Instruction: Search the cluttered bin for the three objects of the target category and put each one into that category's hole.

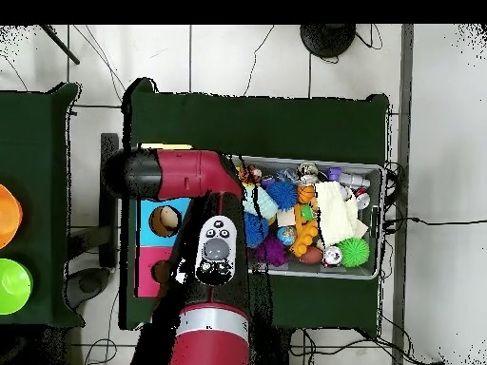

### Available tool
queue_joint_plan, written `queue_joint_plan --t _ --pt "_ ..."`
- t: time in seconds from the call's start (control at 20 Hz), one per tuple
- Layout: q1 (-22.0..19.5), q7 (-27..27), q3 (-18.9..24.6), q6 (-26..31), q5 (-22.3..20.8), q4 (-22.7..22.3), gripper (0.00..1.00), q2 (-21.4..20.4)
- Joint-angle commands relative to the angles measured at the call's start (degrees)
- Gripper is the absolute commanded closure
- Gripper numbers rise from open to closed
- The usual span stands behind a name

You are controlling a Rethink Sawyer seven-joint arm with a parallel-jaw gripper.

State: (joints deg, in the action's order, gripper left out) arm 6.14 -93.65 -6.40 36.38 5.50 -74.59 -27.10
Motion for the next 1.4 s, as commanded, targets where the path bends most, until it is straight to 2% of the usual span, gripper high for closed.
queue_joint_plan --t 0.05,1.4 --pt "1.72 -11.57 1.87 -1.21 -0.04 -5.86 1.00 0.23" --pt "2.09 -12.74 2.23 -6.16 1.22 -8.51 1.00 0.64"
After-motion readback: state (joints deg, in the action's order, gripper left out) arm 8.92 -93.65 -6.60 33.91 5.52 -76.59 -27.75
